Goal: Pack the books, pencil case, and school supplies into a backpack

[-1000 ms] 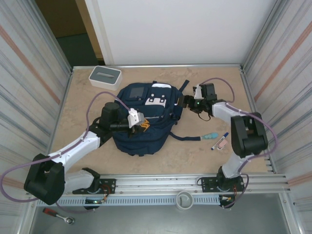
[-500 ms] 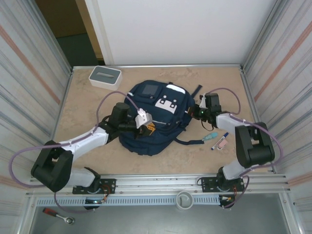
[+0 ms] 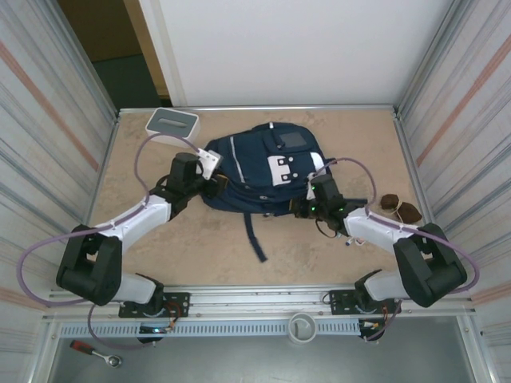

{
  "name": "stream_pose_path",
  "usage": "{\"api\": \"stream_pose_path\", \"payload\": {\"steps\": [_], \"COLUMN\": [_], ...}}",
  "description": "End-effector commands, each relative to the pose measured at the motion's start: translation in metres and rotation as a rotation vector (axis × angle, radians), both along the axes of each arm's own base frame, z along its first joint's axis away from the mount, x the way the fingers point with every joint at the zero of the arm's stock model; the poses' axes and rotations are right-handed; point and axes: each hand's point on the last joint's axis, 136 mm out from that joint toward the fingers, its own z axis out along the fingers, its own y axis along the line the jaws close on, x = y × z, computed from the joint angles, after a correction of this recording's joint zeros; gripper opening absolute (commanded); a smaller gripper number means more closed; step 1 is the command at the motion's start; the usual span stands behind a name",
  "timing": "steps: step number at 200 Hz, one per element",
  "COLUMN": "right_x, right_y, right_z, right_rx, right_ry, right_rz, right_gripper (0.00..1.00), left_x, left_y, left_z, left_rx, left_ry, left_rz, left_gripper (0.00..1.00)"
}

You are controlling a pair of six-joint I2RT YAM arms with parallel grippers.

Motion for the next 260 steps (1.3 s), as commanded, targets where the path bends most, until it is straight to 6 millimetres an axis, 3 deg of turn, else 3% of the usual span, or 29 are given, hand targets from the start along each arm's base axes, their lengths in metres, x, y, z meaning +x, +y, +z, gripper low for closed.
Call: {"api": "stream_pose_path", "payload": {"steps": [1, 28, 65, 98, 130, 169, 224, 260], "right_x": [-0.018, -0.012, 0.012, 0.038, 0.048, 0.044, 0.037, 0.035], "right_y": [0.017, 0.02, 0.033, 0.036, 0.029, 0.023, 0.015, 0.014], "right_z": [0.024, 0.061, 0.077, 0.064, 0.041, 0.02, -0.001, -0.01], "right_rx": [-0.011, 0.019, 0.047, 0.045, 0.057, 0.035, 0.001, -0.014], "right_ry": [-0.088, -0.222, -0.26, -0.219, -0.153, -0.114, -0.077, -0.057], "right_rz": [0.143, 0.165, 0.164, 0.099, 0.046, 0.042, 0.04, 0.045], "right_gripper": [0.29, 0.46, 0.51, 0.51, 0.51, 0.52, 0.52, 0.52], "left_x": [0.002, -0.017, -0.045, -0.052, -0.04, -0.022, -0.001, 0.002], "left_y": [0.025, 0.029, -0.013, -0.052, -0.064, -0.066, -0.057, -0.047], "left_z": [0.026, 0.037, 0.04, 0.021, -0.004, -0.017, -0.022, -0.02], "left_rx": [-0.033, -0.076, -0.093, 0.005, 0.138, 0.218, 0.271, 0.254], "left_ry": [-0.021, -0.046, -0.069, -0.032, -0.031, -0.065, -0.11, -0.12], "left_rz": [0.195, 0.262, 0.205, 0.166, 0.201, 0.241, 0.316, 0.342], "left_gripper": [0.64, 0.68, 0.73, 0.8, 0.88, 0.99, 0.99, 0.96]}}
